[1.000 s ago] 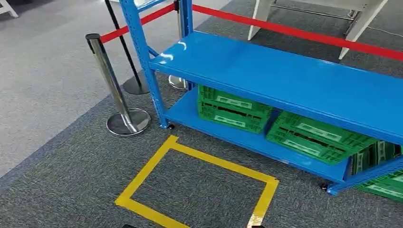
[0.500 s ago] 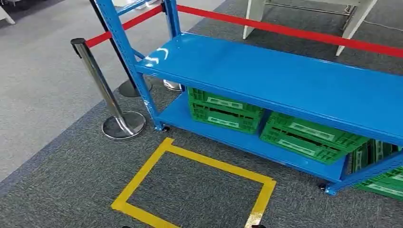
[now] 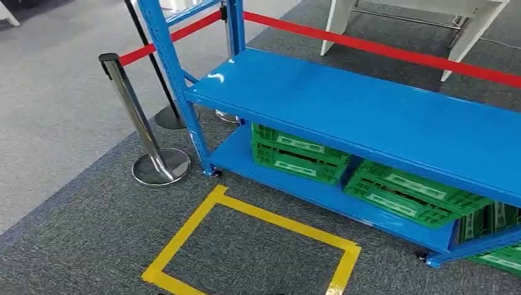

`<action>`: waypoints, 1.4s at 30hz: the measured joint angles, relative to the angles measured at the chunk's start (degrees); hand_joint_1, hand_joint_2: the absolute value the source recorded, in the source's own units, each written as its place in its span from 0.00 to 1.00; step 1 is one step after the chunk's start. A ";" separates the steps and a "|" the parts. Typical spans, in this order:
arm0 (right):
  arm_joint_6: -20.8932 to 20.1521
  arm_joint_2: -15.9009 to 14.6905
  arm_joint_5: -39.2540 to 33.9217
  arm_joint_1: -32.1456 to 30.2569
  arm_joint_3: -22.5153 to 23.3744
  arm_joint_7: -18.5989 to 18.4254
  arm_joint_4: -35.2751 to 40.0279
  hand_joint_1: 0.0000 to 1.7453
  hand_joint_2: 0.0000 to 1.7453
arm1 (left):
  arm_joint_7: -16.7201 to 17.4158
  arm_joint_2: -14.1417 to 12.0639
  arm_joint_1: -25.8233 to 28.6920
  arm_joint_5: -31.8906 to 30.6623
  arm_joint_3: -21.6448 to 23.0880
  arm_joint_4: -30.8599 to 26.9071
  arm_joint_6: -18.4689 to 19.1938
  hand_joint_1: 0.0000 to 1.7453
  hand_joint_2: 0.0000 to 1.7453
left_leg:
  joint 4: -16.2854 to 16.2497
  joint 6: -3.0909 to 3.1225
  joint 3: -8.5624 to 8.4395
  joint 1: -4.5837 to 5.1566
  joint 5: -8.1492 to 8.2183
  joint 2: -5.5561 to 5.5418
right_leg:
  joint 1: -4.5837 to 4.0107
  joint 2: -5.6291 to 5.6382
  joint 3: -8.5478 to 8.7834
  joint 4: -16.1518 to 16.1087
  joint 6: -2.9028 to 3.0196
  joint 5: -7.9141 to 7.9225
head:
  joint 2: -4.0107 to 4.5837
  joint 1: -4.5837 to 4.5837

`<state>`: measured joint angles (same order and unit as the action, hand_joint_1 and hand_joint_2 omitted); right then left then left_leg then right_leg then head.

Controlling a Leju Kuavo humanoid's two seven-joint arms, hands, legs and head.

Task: Take the parts from the cabinet and place them on the table.

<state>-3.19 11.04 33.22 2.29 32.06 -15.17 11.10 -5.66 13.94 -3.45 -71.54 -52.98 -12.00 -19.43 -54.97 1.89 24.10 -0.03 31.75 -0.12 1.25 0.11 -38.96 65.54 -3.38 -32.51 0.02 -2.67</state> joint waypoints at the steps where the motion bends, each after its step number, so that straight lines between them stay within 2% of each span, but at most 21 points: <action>1: 0.00 0.00 0.04 -0.13 0.00 0.00 -0.02 0.00 0.00 | 0.02 0.00 0.07 0.00 0.00 0.00 0.00 0.00 0.00 | 0.00 -0.35 -0.69 -0.03 0.93 0.02 | 0.29 -0.36 0.71 -4.12 -0.13 4.39 | 0.00 -0.04; 2: 0.00 0.07 0.07 -0.43 0.00 -0.04 -0.22 0.00 0.00 | 0.02 -0.07 0.11 0.00 -0.06 0.00 0.00 0.00 0.00 | -0.45 -0.75 -1.50 0.14 2.01 0.17 | 0.27 -1.20 0.41 -5.78 0.02 9.08 | 0.00 -0.12; 4: 0.02 0.07 0.17 -0.07 0.00 0.00 -0.20 0.00 0.00 | 0.09 -0.17 -0.03 0.04 -0.11 0.00 -0.09 0.00 0.00 | 0.13 -1.58 -2.01 0.06 3.20 0.27 | -0.34 -0.61 1.75 -5.51 1.91 7.21 | -0.02 0.31; 6: 0.04 0.07 0.28 -0.11 0.02 -0.02 -0.20 0.00 0.00 | 0.07 -0.02 -0.39 0.00 -0.11 0.00 -0.13 0.00 0.00 | -1.99 -2.11 -1.99 -0.18 2.25 0.26 | -0.38 -0.38 2.56 -5.58 2.78 6.23 | 0.00 0.20; 8: 0.09 0.07 0.35 -0.02 0.02 -0.04 -0.15 0.00 0.00 | 0.02 0.04 -0.67 0.00 -0.13 0.00 -0.22 0.00 0.00 | -10.40 -2.70 2.59 -0.34 -0.20 0.25 | -0.21 -0.38 4.31 -6.08 3.53 5.17 | -0.02 0.33; 9: 0.09 0.07 0.37 0.00 0.00 -0.02 -0.15 0.00 0.00 | 0.02 0.07 -0.67 0.02 -0.18 0.00 -0.22 0.00 0.00 | -14.77 -2.88 5.63 -0.35 0.33 0.24 | -0.22 -0.34 5.20 -6.30 3.71 4.57 | -0.02 0.26; 12: 0.13 0.07 0.46 -0.03 0.02 -0.02 -0.15 0.00 0.00 | 0.02 0.04 -0.40 0.05 -0.30 0.00 -0.22 0.00 0.00 | -20.59 -2.93 12.89 -0.32 8.39 0.24 | -0.23 0.25 8.55 -6.70 3.70 2.18 | 0.00 0.31; 14: 0.24 0.07 0.61 -0.07 0.02 -0.04 -0.15 0.00 0.00 | 0.00 0.00 -0.30 0.02 -0.33 0.00 -0.24 0.00 0.00 | -18.05 -2.51 14.71 -0.25 10.04 0.24 | -0.23 0.55 11.05 -6.72 3.53 0.58 | -0.02 0.28; 15: 0.26 0.07 0.74 -0.09 0.02 -0.04 -0.17 0.00 0.00 | 0.00 0.00 -0.27 -0.02 -0.33 0.00 -0.26 0.00 0.00 | -15.05 -2.16 14.75 -0.09 7.94 0.24 | -0.19 0.66 12.26 -6.73 3.36 -0.15 | -0.02 0.28; 16: 0.31 0.09 0.85 -0.14 0.00 -0.02 -0.17 0.00 0.00 | 0.07 0.00 -0.18 -0.02 -0.33 0.00 -0.31 0.00 0.00 | -11.14 -1.66 14.75 0.22 2.55 0.24 | -0.19 0.69 13.28 -6.76 3.31 -1.02 | 0.00 0.35; 17: 0.31 0.15 0.87 -0.37 0.00 -0.04 -0.26 0.00 0.00 | 0.30 -0.06 0.09 -0.02 -0.39 0.00 -0.33 0.00 0.00 | -7.19 -0.92 14.93 0.62 -5.82 0.20 | -0.16 0.70 12.98 -6.89 3.25 -1.75 | 0.00 0.43; 18: 0.39 0.22 0.92 -0.37 0.02 0.02 -0.35 0.00 0.00 | 0.55 -0.33 0.26 -0.04 -0.50 0.00 -0.46 0.00 0.00 | -6.41 -0.70 15.65 1.05 -8.09 -0.20 | -0.38 1.22 13.84 -6.64 2.77 -2.69 | -0.02 0.68; 23: 0.59 0.24 1.01 0.13 0.00 0.09 -0.28 0.00 0.00 | 0.57 0.02 -0.21 -0.22 -0.59 0.00 -0.63 0.00 0.00 | -4.90 0.32 13.44 0.52 -7.80 -0.49 | -0.50 0.59 15.15 -7.15 1.02 -4.95 | -0.02 0.44; 27: 0.68 0.15 1.20 0.51 0.00 0.13 -0.28 0.00 0.00 | 0.39 0.17 -0.52 -0.31 -0.59 0.00 -0.46 0.00 0.00 | -4.50 1.04 11.84 0.57 -6.17 -0.31 | -0.54 0.40 4.27 8.75 0.69 -9.84 | -0.02 0.33; 29: 0.96 0.09 1.14 0.49 0.00 0.26 -0.28 0.00 0.00 | 0.39 0.17 -0.42 -0.31 -0.59 0.00 -0.39 0.00 0.00 | -4.50 1.04 10.42 0.60 -5.12 -0.51 | -0.55 0.39 2.23 7.65 0.62 -5.32 | -0.02 0.35; 31: 1.11 0.04 0.83 0.40 0.00 0.37 -0.28 0.00 0.00 | 0.37 0.22 -0.46 -0.33 -0.61 0.00 -0.22 0.00 0.00 | -4.52 0.80 8.68 0.61 -4.00 -0.46 | -0.56 -0.06 4.32 -1.05 0.81 2.26 | -0.02 0.31; 32: 1.16 0.00 0.81 0.36 0.04 0.39 -0.31 0.00 0.00 | 0.37 0.24 -0.35 -0.37 -0.61 0.00 -0.17 0.00 0.00 | -4.45 0.58 8.52 0.70 -3.44 -0.17 | -0.88 -2.78 5.34 -4.24 1.18 4.14 | -0.02 0.33; 33: 1.14 0.02 0.63 0.69 0.07 0.39 -0.33 0.00 0.00 | 0.33 0.33 -0.44 -0.39 -0.63 0.00 -0.09 0.00 0.00 | -5.00 0.15 7.99 1.19 -2.98 -0.11 | -1.31 -3.25 5.54 -5.39 1.31 3.92 | -0.02 0.44; 36: 1.16 -0.02 0.33 1.06 0.13 0.46 -0.33 0.00 0.00 | 0.33 0.33 -0.32 -0.46 -0.63 0.00 0.13 0.00 0.00 | -4.49 -0.14 7.91 1.10 -3.07 1.58 | -1.38 -1.56 5.96 -5.73 2.32 3.56 | -0.02 0.81; 38: 1.25 -0.04 0.24 0.82 0.15 0.37 -0.33 0.00 0.00 | 0.33 0.28 -0.53 -0.55 -0.63 0.00 0.17 0.00 0.00 | -5.43 -1.01 7.88 1.10 -1.80 1.02 | -0.69 -0.91 6.72 -6.72 2.95 3.94 | -0.02 0.94; 42: 1.20 -0.11 0.15 0.73 0.17 0.37 -0.33 0.00 0.00 | 0.57 0.20 -0.58 -0.63 -0.63 0.00 0.35 0.00 0.00 | -20.72 -2.12 15.00 0.12 5.04 0.65 | -0.61 0.76 7.14 -6.83 3.40 3.72 | -0.02 1.18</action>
<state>-1.99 10.93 33.38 3.02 32.24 -14.80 10.78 -5.09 14.14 -4.03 -72.17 -53.62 -12.00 -19.08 -75.69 -0.23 39.10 0.09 36.79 0.53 0.64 0.87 -31.82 58.71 0.02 -28.79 0.00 -1.49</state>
